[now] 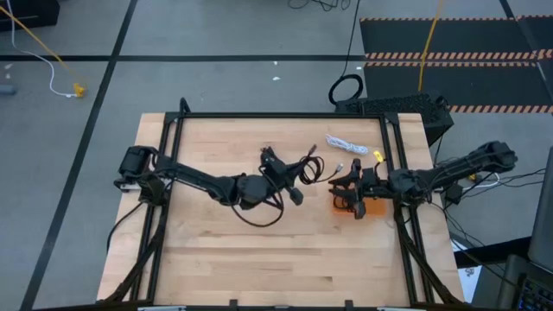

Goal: Pick and place USB-C Cables
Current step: Put the bottom black charger cable into the orange bin

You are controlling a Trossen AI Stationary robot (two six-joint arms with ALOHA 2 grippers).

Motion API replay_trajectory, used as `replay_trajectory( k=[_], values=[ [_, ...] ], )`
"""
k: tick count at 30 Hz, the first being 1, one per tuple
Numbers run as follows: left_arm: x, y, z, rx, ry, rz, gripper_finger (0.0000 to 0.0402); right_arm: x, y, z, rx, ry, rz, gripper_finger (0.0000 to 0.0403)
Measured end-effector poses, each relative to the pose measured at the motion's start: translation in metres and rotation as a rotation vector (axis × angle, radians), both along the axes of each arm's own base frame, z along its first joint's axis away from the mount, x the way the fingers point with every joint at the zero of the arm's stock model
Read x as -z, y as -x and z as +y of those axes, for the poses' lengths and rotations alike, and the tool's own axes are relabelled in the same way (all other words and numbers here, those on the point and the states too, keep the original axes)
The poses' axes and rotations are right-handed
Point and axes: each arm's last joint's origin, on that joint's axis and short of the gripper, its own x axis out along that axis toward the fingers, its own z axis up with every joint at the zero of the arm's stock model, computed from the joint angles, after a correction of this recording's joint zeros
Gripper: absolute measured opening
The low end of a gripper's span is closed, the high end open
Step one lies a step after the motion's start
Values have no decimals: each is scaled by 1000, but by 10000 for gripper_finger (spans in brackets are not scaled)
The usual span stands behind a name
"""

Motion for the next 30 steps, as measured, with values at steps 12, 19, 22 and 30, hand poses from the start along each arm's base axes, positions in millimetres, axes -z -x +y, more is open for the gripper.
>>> replay_trajectory(
  k=[12, 19, 22, 30],
  values=[
    [-14, -2, -1, 116, -33, -123, 8, -12, -4, -1, -136, 80, -138, 117],
    [-17, -1, -2, 121, -56, -139, 8, -20, -6, -6, -46, 97, -237, 117],
    [-18, -1, -2, 121, -49, -150, 8, -23, -5, -11, 106, -17, -264, 117],
    [-23, -1, 1, 145, -45, -206, 8, -23, -7, -9, 49, -6, -278, 117]
  ],
)
